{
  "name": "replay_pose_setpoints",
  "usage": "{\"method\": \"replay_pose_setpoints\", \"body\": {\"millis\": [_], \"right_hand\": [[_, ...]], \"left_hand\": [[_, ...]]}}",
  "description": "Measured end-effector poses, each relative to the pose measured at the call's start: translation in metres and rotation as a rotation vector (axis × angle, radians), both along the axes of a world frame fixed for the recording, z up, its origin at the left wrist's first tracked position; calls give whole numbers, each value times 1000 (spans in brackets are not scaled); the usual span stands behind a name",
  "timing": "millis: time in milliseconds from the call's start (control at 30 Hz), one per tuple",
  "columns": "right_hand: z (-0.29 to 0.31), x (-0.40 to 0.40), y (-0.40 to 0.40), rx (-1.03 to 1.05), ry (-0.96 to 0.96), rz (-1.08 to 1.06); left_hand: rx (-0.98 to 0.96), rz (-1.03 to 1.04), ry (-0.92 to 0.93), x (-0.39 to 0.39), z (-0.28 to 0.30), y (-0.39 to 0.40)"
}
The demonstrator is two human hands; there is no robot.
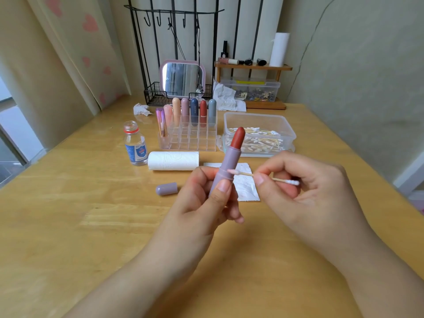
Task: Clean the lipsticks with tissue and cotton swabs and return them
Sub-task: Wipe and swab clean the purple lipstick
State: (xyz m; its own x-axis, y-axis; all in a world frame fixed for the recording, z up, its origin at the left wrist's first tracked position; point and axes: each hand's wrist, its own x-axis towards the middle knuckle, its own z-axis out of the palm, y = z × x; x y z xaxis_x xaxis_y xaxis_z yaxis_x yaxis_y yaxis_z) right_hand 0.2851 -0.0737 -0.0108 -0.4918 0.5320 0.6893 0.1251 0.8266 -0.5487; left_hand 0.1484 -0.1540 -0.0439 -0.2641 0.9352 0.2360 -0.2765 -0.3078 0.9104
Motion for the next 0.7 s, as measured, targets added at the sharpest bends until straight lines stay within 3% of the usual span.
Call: {"method": "replay_pose_setpoints", "body": {"millis": [300,533,700], "right_hand": [[-3,-5,0,-193,45,157],[-3,4,9,-244,21,67],[-5,-2,4,-263,16,108]], "left_hand": [[-5,-98,-102,0,0,2],[-21,-150,-328,-1,0,7],[-30,-260,-315,-1,1,4]]}}
